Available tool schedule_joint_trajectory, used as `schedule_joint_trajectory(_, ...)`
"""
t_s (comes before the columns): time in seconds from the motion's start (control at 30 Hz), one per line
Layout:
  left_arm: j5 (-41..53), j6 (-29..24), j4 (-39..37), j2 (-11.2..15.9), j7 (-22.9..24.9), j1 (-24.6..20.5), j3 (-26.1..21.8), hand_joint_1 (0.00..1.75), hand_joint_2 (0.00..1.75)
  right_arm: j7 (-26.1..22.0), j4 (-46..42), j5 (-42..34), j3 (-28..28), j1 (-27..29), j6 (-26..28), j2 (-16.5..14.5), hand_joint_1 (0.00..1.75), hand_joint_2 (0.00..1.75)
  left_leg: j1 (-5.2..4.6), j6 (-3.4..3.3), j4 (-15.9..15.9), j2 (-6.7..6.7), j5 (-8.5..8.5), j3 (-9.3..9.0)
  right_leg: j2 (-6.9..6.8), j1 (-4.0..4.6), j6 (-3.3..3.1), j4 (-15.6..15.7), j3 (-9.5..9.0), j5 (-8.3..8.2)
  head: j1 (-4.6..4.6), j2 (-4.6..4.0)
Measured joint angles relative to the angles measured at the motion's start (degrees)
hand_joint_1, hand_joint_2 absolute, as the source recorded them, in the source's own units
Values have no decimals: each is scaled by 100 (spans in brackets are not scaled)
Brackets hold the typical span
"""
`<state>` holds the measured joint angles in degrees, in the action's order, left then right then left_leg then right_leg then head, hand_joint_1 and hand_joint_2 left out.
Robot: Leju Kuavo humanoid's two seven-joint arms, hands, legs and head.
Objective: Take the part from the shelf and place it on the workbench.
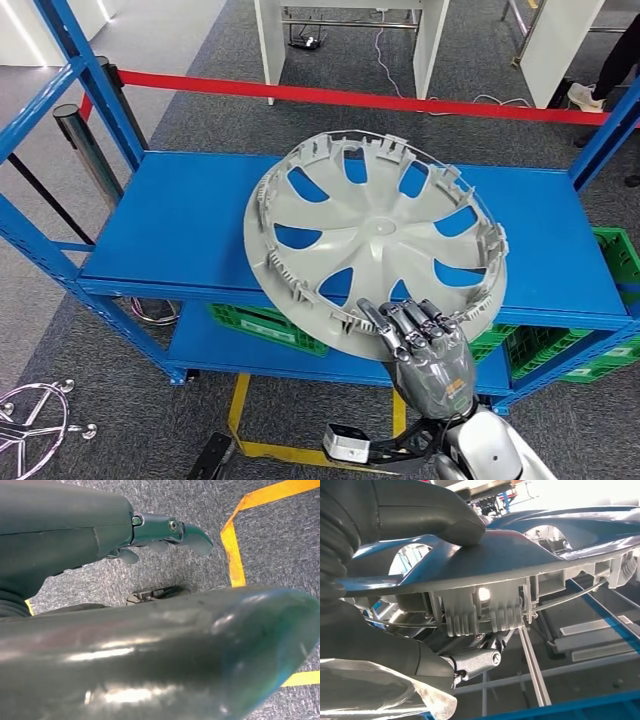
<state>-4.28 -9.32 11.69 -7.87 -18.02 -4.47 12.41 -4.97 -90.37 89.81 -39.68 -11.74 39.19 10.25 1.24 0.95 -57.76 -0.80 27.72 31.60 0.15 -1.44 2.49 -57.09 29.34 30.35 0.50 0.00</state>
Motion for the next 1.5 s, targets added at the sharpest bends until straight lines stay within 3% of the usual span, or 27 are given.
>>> schedule_joint_trajectory(0.57,131,-84,0,2,79,-13,0,0,0,1135,332,-3,-566,-398,6,227,175,175,0,0,-1,0,0,0,0,0,0,0,1,0,0,0)
schedule_joint_trajectory(1.27,187,-285,0,3,82,-14,0,0,0,854,-148,-7,-308,-404,7,365,175,175,0,0,-2,0,0,-1,1,0,0,0,1,0,0,0)
schedule_joint_trajectory(1.5,195,-181,0,4,31,-12,0,0,0,388,-462,-7,21,-210,7,358,175,175,0,0,-2,0,0,0,-1,0,0,0,1,0,0,0)
